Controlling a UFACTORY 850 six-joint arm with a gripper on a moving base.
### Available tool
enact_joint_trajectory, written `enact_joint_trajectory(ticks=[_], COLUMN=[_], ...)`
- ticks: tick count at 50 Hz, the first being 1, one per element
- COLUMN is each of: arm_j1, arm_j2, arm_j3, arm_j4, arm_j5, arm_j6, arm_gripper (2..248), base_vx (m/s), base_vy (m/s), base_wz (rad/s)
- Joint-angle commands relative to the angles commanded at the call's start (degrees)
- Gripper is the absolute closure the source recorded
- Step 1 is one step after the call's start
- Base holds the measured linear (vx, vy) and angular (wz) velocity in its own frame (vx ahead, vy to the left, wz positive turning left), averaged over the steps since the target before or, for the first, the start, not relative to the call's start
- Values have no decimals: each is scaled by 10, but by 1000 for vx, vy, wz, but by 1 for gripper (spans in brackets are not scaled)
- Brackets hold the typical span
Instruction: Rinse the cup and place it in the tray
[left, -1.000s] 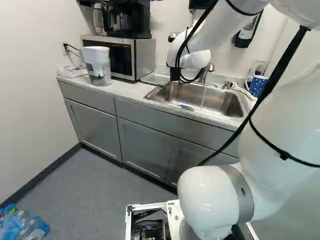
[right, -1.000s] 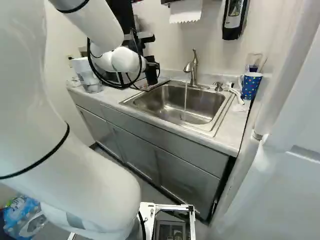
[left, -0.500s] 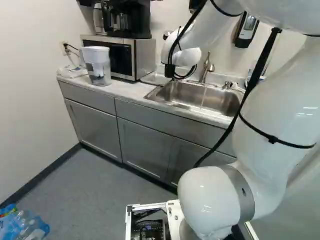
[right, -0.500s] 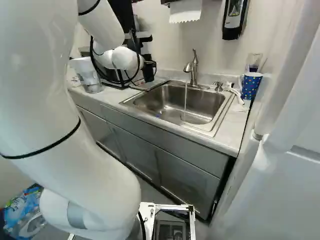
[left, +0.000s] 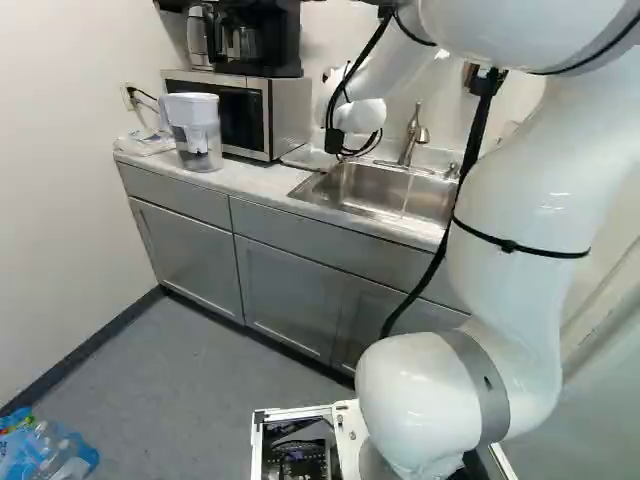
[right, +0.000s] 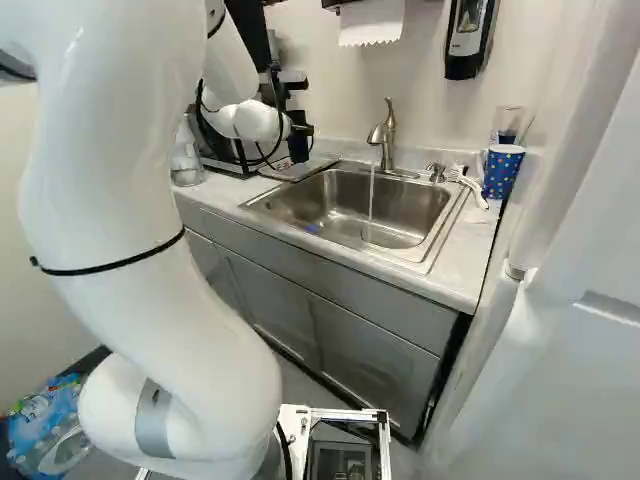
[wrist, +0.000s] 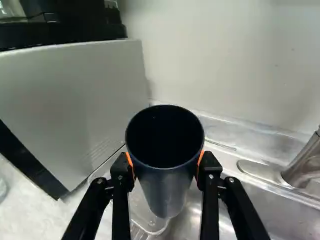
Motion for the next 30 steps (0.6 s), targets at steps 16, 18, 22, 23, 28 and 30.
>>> enact_joint_trajectory(ticks=[16,18,22,23,28,30], arm_j1=[11,12,15,16,19,21], arm_j2=[-57,-65,-79,-82,-100,-107], arm_j3=[-45,-51,-63,-66,-80,-86], arm_j4=[0,0,0,0,1,2], arm_j5=[36,40,48,50,60,62], arm_j6=[0,0,0,0,0,0], arm_gripper=[124,124,124,124,124,124], base_vx=[0,0,0,0,0,0], base_vy=[0,0,0,0,0,0], base_wz=[0,0,0,0,0,0])
